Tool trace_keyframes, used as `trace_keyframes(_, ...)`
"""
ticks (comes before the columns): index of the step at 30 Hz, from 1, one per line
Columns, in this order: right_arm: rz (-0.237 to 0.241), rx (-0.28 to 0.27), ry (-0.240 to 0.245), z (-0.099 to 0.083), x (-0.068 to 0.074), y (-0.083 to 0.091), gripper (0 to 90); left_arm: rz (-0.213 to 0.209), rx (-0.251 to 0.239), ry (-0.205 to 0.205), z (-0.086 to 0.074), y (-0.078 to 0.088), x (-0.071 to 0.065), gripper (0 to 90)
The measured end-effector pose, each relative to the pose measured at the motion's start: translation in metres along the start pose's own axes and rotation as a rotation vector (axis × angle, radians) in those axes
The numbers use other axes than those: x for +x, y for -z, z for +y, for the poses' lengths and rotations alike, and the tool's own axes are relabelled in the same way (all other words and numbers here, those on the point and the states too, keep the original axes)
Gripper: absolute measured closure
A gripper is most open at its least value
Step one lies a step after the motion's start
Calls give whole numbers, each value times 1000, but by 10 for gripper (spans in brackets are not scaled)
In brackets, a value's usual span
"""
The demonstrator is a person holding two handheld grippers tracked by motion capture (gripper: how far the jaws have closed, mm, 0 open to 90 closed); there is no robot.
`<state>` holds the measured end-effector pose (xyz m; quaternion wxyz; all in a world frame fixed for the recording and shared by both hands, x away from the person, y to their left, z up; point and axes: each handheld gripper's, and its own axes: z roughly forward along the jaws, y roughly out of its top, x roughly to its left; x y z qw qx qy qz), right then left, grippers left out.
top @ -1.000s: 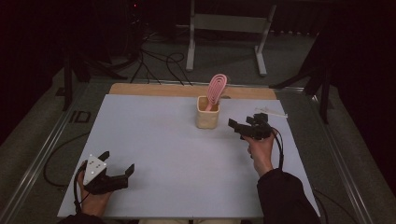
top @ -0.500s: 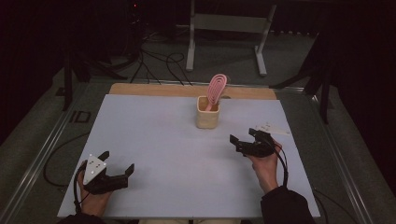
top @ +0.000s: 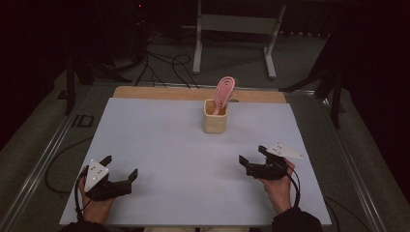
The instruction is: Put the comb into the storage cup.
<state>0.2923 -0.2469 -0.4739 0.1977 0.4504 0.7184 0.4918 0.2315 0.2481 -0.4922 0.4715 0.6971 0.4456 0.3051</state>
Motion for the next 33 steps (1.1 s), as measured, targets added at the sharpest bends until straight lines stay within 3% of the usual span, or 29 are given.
trace_keyframes(7, 21, -48, 51, -10, -1, 14, 89, 2, -18, -2, 2, 2, 0, 2)
trace_keyframes(19, -8, -87, 94, -32, -8, 36, 88, 0, -29, -4, 2, 4, 1, 2)
trace_keyframes(33, -30, -86, 126, -39, -6, 38, 88, 15, -7, -49, 1, 0, -2, 1)
